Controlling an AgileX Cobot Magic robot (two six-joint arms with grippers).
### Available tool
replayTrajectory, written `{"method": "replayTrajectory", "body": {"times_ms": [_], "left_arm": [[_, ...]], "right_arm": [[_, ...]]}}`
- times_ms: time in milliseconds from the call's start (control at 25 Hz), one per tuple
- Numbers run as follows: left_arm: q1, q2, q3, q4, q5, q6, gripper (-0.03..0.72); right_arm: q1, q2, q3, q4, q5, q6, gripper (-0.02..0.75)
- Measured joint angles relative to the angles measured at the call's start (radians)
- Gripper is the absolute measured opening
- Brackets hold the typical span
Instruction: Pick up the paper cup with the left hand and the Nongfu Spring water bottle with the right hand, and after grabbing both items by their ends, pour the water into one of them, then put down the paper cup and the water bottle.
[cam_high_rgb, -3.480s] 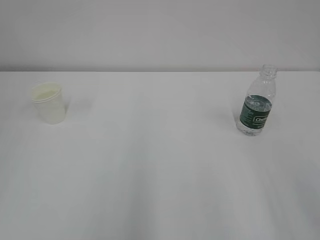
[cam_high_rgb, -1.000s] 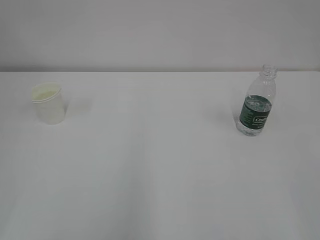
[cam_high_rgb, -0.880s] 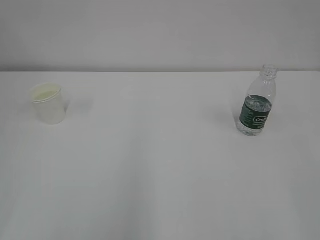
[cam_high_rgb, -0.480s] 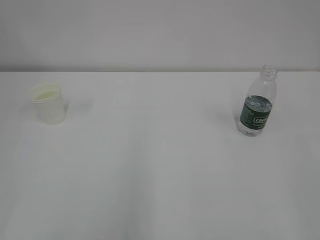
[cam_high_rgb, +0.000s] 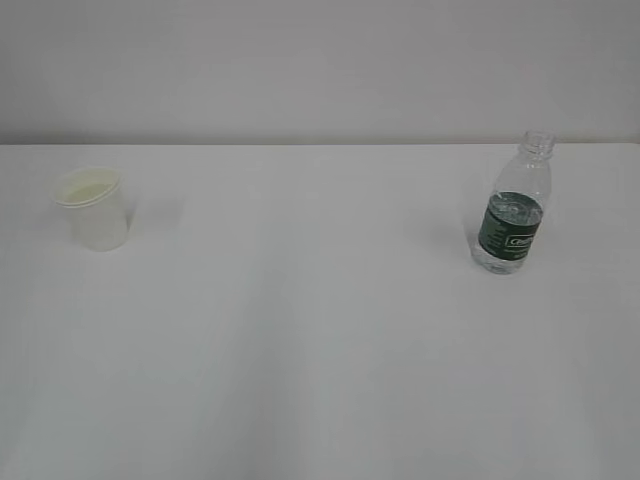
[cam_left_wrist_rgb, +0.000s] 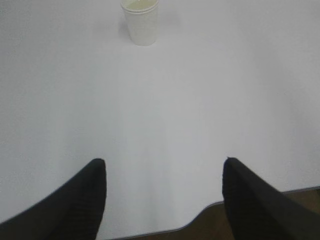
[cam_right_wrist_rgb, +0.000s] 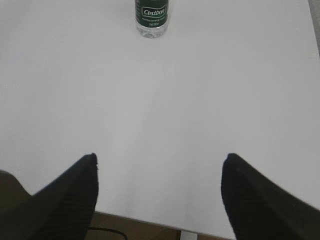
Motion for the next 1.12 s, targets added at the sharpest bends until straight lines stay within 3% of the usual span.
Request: {"method": "replayTrajectory", "body": {"times_ms": [880, 1120], "left_arm": [[-0.047, -0.075, 0.001, -0.002, -0.005, 0.000, 0.505], [-0.047, -0.075, 0.001, -0.002, -0.005, 0.000, 0.505]], "right_arm": [[-0.002, -0.117, 0.001, -0.009, 0.000, 0.002, 0.586], [-0.051, -0.117, 0.001, -0.031, 0.000, 0.028, 0.586]]}}
